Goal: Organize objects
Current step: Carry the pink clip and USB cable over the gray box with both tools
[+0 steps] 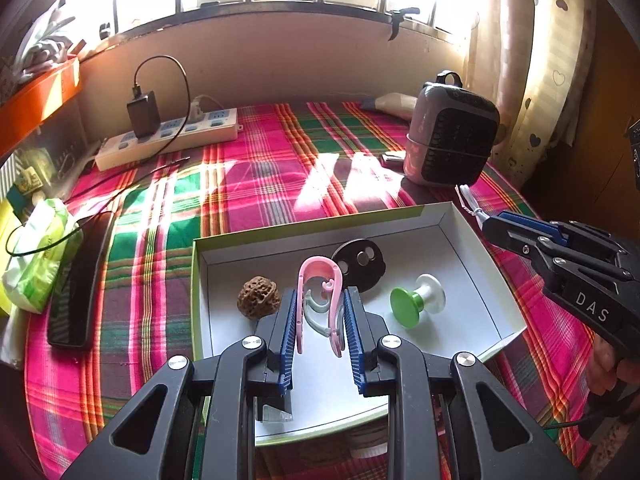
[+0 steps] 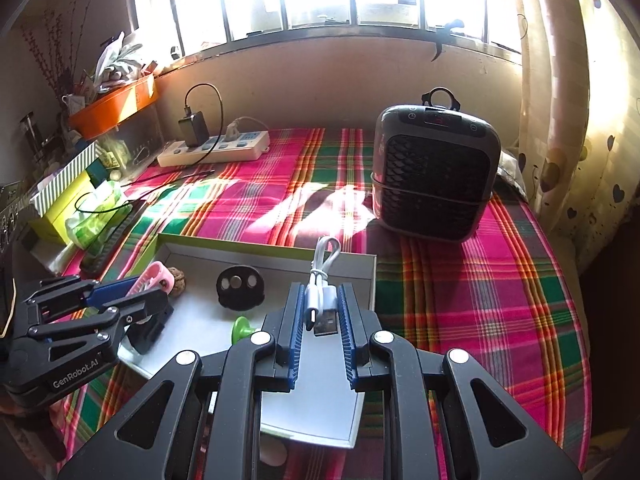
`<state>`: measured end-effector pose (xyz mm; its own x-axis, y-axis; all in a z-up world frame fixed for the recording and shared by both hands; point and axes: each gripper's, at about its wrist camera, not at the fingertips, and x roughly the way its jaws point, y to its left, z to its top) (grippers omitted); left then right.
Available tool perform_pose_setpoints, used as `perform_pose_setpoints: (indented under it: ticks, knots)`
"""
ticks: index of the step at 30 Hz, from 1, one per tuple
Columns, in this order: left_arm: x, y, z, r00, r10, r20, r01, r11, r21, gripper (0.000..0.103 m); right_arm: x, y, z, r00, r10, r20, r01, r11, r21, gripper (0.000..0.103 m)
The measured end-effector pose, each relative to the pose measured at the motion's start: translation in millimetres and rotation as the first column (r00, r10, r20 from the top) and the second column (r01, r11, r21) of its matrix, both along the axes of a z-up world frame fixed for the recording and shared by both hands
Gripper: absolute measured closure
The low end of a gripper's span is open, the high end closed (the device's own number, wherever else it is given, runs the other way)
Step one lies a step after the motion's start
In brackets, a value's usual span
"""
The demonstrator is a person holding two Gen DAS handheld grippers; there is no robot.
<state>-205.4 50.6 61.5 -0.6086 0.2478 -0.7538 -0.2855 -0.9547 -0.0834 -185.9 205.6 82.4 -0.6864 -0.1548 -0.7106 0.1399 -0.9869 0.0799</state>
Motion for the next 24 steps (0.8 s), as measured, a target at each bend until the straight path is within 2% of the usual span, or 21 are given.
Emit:
perform_pose_setpoints:
  ticks: [8, 24]
  knots:
    - [-27, 1, -14, 0.999, 0.020, 0.041, -0.019, 1.000, -0.017, 0.082, -19, -1, -20, 0.998, 0.021, 0.057, -0.019, 0.999, -0.031, 0.085]
    - [-53, 4, -32, 0.996, 0.040, 0.076, -0.037, 0.999, -0.029, 0.082, -35, -3, -47, 0.991, 0.013, 0.131, -0.013, 1.000, 0.000, 0.085]
